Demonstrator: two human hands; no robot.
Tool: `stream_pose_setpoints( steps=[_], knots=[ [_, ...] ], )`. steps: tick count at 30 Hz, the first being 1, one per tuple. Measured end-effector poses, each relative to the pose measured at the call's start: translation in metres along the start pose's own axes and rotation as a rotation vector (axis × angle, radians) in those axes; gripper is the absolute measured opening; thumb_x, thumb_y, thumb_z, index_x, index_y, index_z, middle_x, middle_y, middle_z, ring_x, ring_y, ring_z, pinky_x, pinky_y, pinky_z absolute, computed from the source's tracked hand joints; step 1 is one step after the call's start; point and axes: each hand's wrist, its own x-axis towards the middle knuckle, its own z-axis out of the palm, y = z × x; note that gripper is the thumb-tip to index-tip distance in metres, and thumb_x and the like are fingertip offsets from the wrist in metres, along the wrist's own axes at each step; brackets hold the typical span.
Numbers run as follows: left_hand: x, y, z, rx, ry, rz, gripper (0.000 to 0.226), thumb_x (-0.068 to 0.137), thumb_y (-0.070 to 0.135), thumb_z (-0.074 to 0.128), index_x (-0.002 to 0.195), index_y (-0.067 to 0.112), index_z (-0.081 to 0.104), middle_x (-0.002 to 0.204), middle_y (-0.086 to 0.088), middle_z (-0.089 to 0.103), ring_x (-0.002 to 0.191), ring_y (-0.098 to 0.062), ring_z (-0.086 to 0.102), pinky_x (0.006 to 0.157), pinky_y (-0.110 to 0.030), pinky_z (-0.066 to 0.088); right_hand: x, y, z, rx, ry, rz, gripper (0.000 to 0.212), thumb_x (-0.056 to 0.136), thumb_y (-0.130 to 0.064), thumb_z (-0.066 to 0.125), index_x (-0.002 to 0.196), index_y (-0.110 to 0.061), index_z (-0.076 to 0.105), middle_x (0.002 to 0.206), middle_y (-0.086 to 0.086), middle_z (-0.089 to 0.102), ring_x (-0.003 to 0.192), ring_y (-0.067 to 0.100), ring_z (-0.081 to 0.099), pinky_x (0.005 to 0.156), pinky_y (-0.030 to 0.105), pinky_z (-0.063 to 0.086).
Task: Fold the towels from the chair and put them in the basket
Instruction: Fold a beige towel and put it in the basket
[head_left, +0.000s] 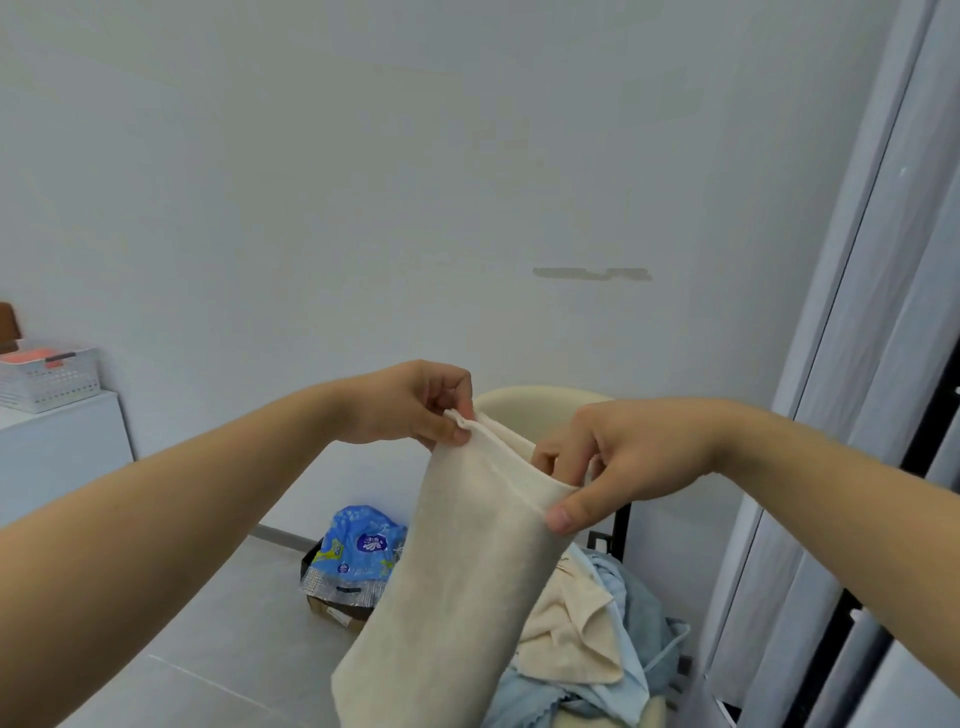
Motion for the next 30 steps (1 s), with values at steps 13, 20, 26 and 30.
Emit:
stream_pose_setpoints(
  steps=[13,20,26,30],
  knots=[
    [0.004,-0.022,-0.003,0.206,0.145,-0.079,0.017,0.086,0.004,0.076,0.092,0.02,0.076,0.098,-0.01,0.074,0.087,-0.019,0.067,0.09,-0.047,0.056,0.004,0.035,0.013,-0.574,0.394,-0.073,0.037,0.091,-0.062,0.051,0.059,-0.043,0.052,0.073,-0.016,0.054,0.116,-0.004,0.053,0.12,0.044,-0.011],
    [0.013,-0.023,0.004,0.066,0.183,-0.058,0.023,0.087,0.001,0.072,0.104,0.012,0.062,0.093,-0.005,0.064,0.079,-0.021,0.063,0.07,-0.028,0.054,0.012,0.072,0.005,-0.029,0.653,0.111,0.008,0.085,-0.033,0.074,0.09,-0.038,0.073,0.065,-0.01,0.053,0.061,0.004,0.048,0.064,0.028,0.041],
    [0.025,-0.017,0.012,0.056,0.197,-0.114,0.019,0.094,0.006,0.065,0.11,0.014,0.07,0.101,-0.009,0.066,0.078,-0.013,0.059,0.063,-0.025,0.05,0.015,0.083,0.006,0.171,0.829,0.229,0.045,0.08,-0.023,0.079,0.113,-0.038,0.053,0.1,-0.012,0.058,0.07,0.005,0.058,0.069,0.022,0.046],
    [0.03,-0.019,0.022,0.099,0.214,-0.141,0.009,0.091,0.014,0.071,0.1,0.011,0.068,0.09,-0.002,0.063,0.078,-0.015,0.053,0.063,-0.025,0.043,0.006,0.091,0.001,0.206,0.535,0.336,0.036,0.081,-0.016,0.081,0.112,-0.03,0.066,0.094,-0.007,0.075,0.075,0.005,0.068,0.071,0.023,0.051]
  ],
)
